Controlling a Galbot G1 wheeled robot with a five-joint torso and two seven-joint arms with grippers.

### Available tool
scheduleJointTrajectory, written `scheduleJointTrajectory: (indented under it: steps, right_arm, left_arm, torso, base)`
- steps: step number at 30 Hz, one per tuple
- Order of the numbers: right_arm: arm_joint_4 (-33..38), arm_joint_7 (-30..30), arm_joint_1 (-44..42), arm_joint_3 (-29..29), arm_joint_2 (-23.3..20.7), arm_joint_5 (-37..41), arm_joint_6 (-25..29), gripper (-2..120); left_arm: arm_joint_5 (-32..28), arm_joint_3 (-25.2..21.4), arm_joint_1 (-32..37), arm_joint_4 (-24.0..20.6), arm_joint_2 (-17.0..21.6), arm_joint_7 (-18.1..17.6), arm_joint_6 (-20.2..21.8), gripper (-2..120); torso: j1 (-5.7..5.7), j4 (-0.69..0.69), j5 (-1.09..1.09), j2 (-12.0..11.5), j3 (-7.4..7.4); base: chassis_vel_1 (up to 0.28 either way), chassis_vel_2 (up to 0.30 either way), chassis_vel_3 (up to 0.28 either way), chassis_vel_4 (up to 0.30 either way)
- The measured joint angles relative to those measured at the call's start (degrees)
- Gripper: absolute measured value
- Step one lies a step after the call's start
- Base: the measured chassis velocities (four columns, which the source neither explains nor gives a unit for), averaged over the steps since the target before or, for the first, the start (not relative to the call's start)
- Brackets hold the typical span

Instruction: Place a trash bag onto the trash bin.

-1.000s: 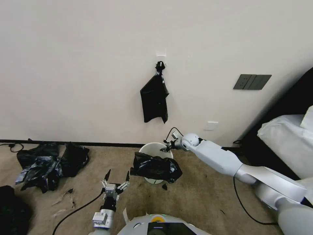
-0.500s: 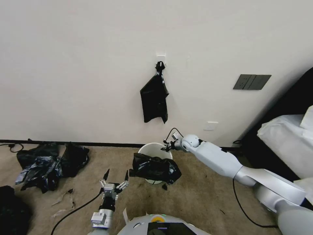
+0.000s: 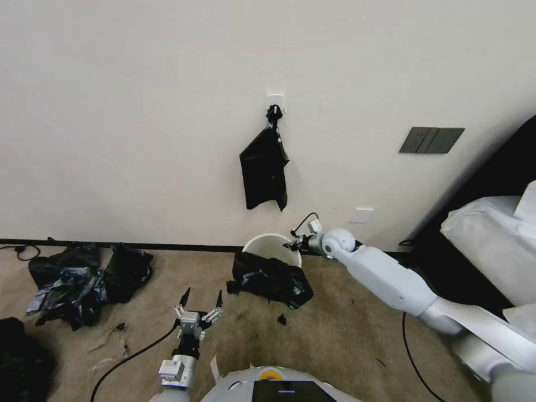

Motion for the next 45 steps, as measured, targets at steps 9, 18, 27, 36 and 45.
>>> scheduleJointTrajectory:
  steps: [9, 18, 27, 36, 45]
  right_arm:
    - [12.8, 12.9, -12.0, 10.5, -3.7, 10.3, 0.1, 2]
    - [21.8, 32.9, -21.1, 16.0, -3.4, 16.0, 1.8, 2]
    - [29.1, 49.6, -30.9, 22.5, 0.9, 21.4, 8.3, 2]
    - [31.3, 56.8, -37.4, 24.9, 5.5, 18.6, 14.8, 2]
    - [30.3, 60.6, -41.7, 25.6, 12.0, 14.8, 18.3, 2]
  left_arm:
    - [-2.2, -0.2, -1.3, -0.3, 1.4, 0.1, 1.8, 100]
    - [-3.3, 0.2, -2.0, -1.2, 1.2, 0.2, 3.1, 100]
    - [-4.7, -0.3, -2.0, -0.9, 1.4, 0.2, 3.0, 100]
    - [-5.1, -0.4, -2.0, -1.0, 1.4, 0.1, 3.4, 100]
    - [-5.7, -1.2, -1.3, -1.4, 1.3, 0.1, 3.7, 100]
  torso:
    - [0.0, 0.0, -0.01, 0.0, 0.0]
    - [0.0, 0.01, -0.02, 0.0, 0.0]
    - [0.0, -0.01, -0.03, 0.0, 0.0]
    - [0.0, -0.01, -0.03, 0.0, 0.0]
    - [0.0, 0.0, -0.03, 0.0, 0.0]
  base:
    - [0.0, 0.0, 0.0, 0.0]
    - [0.0, 0.0, 0.0, 0.0]
    - [0.0, 0.0, 0.0, 0.0]
    - [0.0, 0.0, 0.0, 0.0]
    - [0.0, 0.0, 0.0, 0.0]
